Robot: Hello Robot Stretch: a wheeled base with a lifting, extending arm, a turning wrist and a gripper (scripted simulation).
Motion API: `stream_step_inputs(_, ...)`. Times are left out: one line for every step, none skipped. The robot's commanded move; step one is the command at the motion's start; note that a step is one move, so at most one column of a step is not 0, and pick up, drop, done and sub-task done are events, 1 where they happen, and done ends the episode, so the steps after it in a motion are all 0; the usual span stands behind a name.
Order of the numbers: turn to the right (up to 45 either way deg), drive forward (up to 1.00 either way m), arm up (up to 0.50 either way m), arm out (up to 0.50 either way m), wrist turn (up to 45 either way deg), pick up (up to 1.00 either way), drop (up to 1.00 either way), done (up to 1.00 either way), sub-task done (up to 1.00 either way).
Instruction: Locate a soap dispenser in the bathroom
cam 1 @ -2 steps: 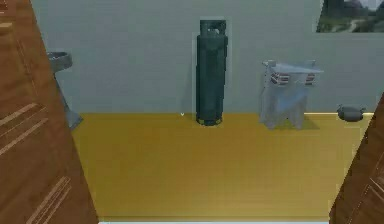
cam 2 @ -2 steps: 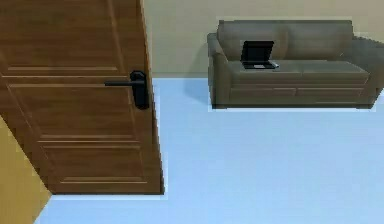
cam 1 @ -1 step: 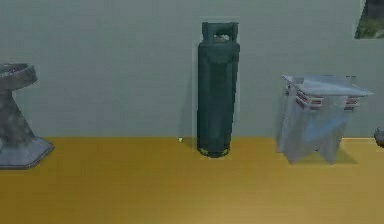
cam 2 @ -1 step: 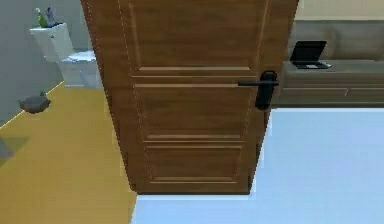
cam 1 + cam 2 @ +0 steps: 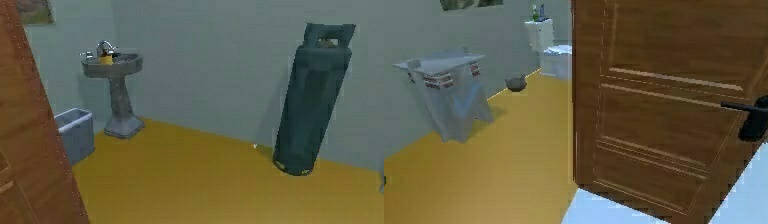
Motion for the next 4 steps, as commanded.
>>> stream_step_inputs(0.0,1.0,0.0,0.0,0.0,0.0,0.0,0.0,0.0)
stream_step_inputs(-12.0,0.0,0.0,0.0,0.0,0.0,0.0,0.0,0.0)
stream_step_inputs(0.0,0.1,0.0,0.0,0.0,0.0,0.0,0.0,0.0)
stream_step_inputs(-45.0,0.0,0.0,0.0,0.0,0.0,0.0,0.0,0.0)
